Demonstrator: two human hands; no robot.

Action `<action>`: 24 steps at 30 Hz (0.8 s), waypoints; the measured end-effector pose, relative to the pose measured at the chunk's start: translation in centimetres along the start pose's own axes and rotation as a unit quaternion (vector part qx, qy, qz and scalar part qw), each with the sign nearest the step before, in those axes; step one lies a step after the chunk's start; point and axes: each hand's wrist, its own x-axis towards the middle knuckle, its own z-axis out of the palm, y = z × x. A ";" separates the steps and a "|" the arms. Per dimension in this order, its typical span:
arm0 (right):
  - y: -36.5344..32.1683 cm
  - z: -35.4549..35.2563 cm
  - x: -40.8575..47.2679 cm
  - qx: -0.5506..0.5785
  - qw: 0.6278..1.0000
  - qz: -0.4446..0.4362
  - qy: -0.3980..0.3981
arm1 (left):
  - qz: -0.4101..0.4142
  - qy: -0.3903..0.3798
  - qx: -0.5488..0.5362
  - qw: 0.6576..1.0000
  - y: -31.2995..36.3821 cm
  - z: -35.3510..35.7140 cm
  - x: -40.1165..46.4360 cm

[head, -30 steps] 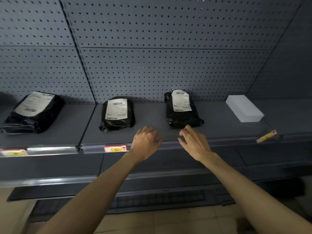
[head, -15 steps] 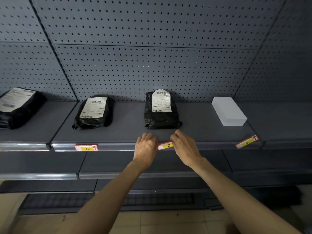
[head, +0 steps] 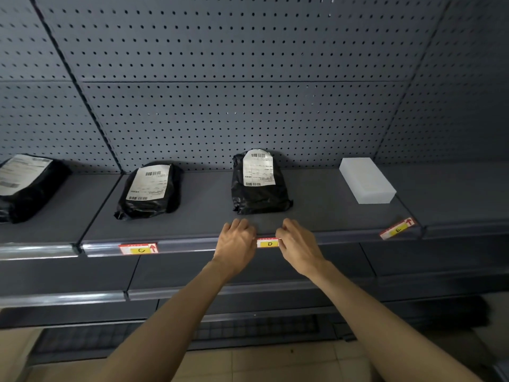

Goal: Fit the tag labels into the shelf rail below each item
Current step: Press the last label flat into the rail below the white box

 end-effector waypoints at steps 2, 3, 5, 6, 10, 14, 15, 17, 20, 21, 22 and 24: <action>0.8 -0.6 -0.3 0.007 1.000 0.000 0.018 | 0.004 0.006 -0.013 1.000 0.2 -0.3 0.4; 1.4 -0.9 -0.5 0.015 0.999 0.002 0.029 | 0.004 0.013 -0.020 1.000 0.5 -0.5 0.6; 2.7 -1.7 -1.1 0.026 0.999 0.005 0.044 | 0.007 0.028 -0.026 0.999 1.5 -0.9 1.3; 3.6 -2.1 -1.5 0.023 0.999 0.007 0.049 | 0.011 0.034 -0.027 0.999 2.1 -1.1 1.7; 8.2 -4.0 -2.9 -0.003 0.998 0.021 0.063 | 0.024 0.048 -0.041 0.998 5.8 -1.3 3.9; 14.0 -5.5 -4.6 -0.019 0.998 0.036 0.052 | 0.027 0.040 -0.061 0.997 10.9 -0.3 6.4; 15.6 -5.8 -5.1 -0.022 0.998 0.037 0.050 | 0.023 0.038 -0.063 0.997 12.4 0.1 7.0; 18.8 -6.4 -6.2 -0.021 0.998 0.039 0.042 | 0.011 0.038 -0.075 0.996 15.6 1.0 7.9; 23.4 -7.1 -7.8 -0.024 0.998 0.045 0.029 | 0.012 0.031 -0.082 0.996 20.5 2.7 9.0; 24.7 -7.3 -8.2 -0.024 0.998 0.045 0.026 | 0.016 0.025 -0.077 0.997 21.9 3.3 9.4; 25.9 -7.4 -8.5 -0.025 0.999 0.042 0.025 | 0.016 0.022 -0.073 0.997 23.2 3.9 9.9; 27.7 -7.5 -8.9 -0.028 0.999 0.029 0.024 | 0.012 0.020 -0.067 0.997 25.4 4.8 10.6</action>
